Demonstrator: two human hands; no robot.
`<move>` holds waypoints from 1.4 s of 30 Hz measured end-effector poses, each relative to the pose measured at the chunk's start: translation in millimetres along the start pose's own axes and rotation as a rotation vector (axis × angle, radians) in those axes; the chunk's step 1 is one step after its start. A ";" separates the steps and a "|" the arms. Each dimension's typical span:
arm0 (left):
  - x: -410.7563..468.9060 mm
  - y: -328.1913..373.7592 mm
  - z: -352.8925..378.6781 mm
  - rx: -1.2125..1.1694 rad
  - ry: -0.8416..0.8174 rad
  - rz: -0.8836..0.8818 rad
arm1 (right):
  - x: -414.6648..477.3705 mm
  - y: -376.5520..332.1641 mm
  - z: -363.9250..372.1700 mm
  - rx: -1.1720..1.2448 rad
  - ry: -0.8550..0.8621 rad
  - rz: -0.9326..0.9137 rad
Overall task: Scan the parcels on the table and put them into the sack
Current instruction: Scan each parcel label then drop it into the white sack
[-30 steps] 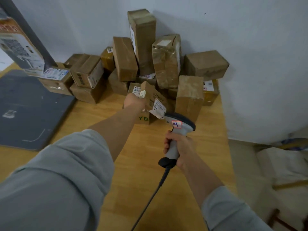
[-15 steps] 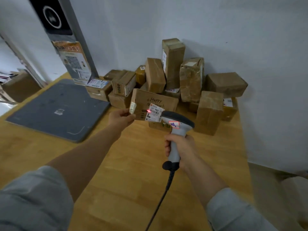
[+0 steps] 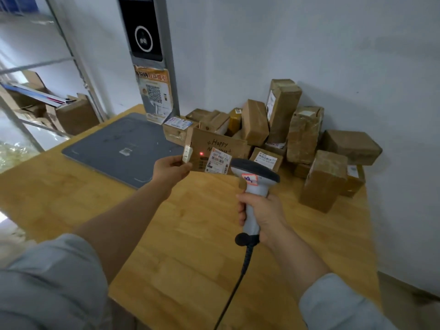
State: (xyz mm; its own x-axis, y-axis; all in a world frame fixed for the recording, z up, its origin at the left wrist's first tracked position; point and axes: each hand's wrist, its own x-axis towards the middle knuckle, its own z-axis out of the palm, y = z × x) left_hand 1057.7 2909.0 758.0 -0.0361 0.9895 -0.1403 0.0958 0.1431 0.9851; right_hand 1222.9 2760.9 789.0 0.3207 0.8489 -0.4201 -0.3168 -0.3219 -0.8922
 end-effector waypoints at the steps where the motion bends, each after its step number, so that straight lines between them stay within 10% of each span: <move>1: -0.9 -0.1 -5.2 -0.002 0.006 0.004 | -1.4 0.2 3.6 -0.002 -0.008 -0.002; 24: -11.2 -2.8 -49.1 -0.133 0.136 -0.074 | -12.3 8.9 29.8 -0.037 -0.127 -0.020; 42: -142.3 -158.9 -308.4 -0.509 1.055 -0.510 | -45.5 111.6 190.2 -0.310 -0.594 0.267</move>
State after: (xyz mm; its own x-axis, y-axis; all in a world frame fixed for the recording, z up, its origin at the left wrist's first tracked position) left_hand 740.9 2738.7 652.3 -0.7475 0.2944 -0.5954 -0.5436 0.2440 0.8031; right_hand 1003.2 2766.0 740.0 -0.3000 0.7808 -0.5481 -0.0202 -0.5796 -0.8147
